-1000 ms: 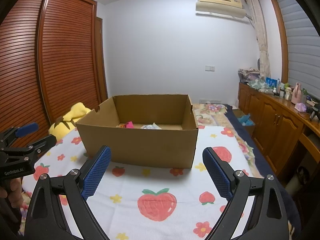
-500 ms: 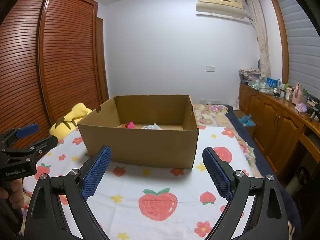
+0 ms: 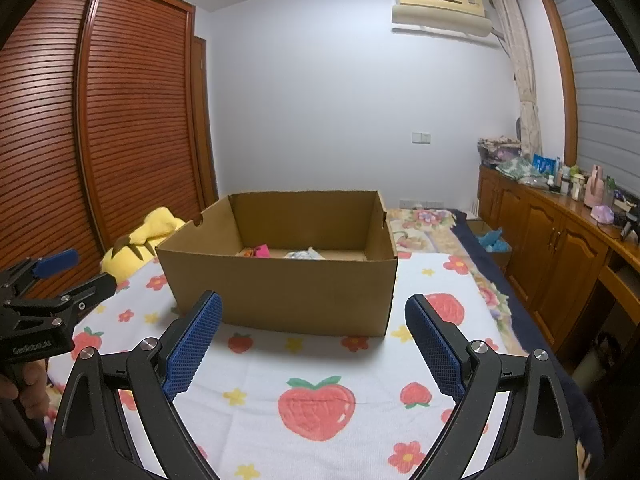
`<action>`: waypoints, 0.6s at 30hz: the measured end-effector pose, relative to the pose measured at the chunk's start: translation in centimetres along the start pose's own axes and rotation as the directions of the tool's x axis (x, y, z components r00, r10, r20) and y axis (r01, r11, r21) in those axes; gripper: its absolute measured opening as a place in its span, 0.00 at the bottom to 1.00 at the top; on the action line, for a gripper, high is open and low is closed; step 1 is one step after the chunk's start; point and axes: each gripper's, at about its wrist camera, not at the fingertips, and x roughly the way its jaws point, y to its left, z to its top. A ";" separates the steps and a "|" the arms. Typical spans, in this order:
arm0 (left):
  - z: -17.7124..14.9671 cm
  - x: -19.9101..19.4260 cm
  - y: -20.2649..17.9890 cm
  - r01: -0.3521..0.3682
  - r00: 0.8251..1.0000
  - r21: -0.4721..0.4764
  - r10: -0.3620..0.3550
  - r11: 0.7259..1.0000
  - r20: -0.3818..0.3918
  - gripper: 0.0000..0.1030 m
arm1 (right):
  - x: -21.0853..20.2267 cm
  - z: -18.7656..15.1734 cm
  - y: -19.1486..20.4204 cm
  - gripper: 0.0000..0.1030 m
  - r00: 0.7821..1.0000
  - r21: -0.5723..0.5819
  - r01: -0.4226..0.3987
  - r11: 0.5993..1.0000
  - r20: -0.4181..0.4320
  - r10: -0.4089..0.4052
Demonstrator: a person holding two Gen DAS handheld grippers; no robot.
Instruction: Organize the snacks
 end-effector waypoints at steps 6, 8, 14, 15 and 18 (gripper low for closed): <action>0.1 -0.3 -0.2 0.001 1.000 0.006 -0.001 1.000 0.004 0.89 | -0.2 -0.1 0.2 0.92 1.000 -0.007 0.001 1.000 0.005 -0.001; 0.1 -0.4 -0.2 0.001 1.000 0.006 -0.001 1.000 0.004 0.89 | -0.2 -0.1 0.2 0.92 1.000 -0.005 0.001 1.000 0.002 -0.001; 0.2 -0.4 -0.3 -0.001 1.000 0.007 0.001 1.000 0.005 0.89 | -0.3 0.0 0.2 0.92 1.000 -0.005 0.000 1.000 0.001 0.000; 0.2 -0.5 -0.3 -0.001 1.000 0.007 0.001 1.000 0.004 0.89 | -0.3 0.0 0.2 0.92 1.000 -0.005 0.001 1.000 0.002 -0.001; 0.2 -0.5 -0.4 0.001 1.000 0.008 -0.001 1.000 0.006 0.89 | -0.3 0.0 0.1 0.92 1.000 -0.005 0.001 1.000 0.001 -0.001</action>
